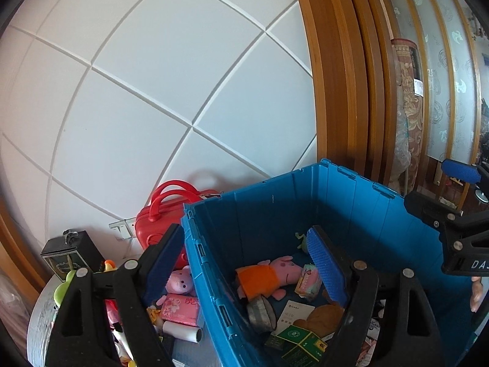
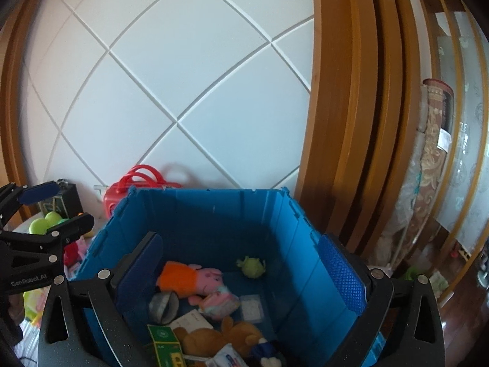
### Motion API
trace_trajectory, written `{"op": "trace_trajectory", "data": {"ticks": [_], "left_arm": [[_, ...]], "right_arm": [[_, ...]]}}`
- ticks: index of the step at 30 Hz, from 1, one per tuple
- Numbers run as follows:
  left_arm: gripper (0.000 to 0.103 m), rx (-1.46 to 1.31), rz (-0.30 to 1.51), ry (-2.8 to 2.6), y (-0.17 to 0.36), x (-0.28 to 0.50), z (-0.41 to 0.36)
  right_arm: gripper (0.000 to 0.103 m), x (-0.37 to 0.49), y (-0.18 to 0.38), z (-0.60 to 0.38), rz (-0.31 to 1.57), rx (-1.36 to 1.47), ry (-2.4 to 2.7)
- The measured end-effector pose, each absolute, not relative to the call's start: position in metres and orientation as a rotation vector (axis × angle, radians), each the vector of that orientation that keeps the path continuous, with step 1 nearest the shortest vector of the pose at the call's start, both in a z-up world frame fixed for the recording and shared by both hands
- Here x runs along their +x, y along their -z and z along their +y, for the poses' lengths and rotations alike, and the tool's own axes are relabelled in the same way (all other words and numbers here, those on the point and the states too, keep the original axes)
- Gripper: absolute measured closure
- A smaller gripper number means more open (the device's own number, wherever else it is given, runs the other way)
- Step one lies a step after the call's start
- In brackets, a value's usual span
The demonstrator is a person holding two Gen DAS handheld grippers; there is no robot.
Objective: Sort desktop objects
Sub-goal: 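Move both open tools back over the pile of items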
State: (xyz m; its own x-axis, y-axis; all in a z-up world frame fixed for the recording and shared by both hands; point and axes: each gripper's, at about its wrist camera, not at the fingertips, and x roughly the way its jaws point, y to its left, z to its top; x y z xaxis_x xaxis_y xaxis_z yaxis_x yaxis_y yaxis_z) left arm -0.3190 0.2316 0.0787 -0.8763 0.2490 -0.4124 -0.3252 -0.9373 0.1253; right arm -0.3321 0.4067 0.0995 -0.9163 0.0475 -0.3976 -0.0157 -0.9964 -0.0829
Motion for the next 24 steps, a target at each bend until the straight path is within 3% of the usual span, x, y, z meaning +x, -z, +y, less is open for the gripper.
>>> {"op": "trace_trajectory", "data": {"ticks": [8,11,24], "left_arm": [[0.020,-0.464,0.228,-2.815,-0.094,-0.269,0.195],[0.015,-0.433,0.185,-2.825,-0.094,-0.249,0.179],[0.011,-0.259,0.161,-3.108,-0.055,-0.166,0.097]], "right_arm": [[0.000,-0.284,-0.107,0.378,-0.158,-0.596,-3.108],[0.000,-0.263,-0.108,0.368,-0.171,-0.574,-3.116],[0.000,-0.199,-0.083,0.310,-0.120,-0.526,-3.189]]}}
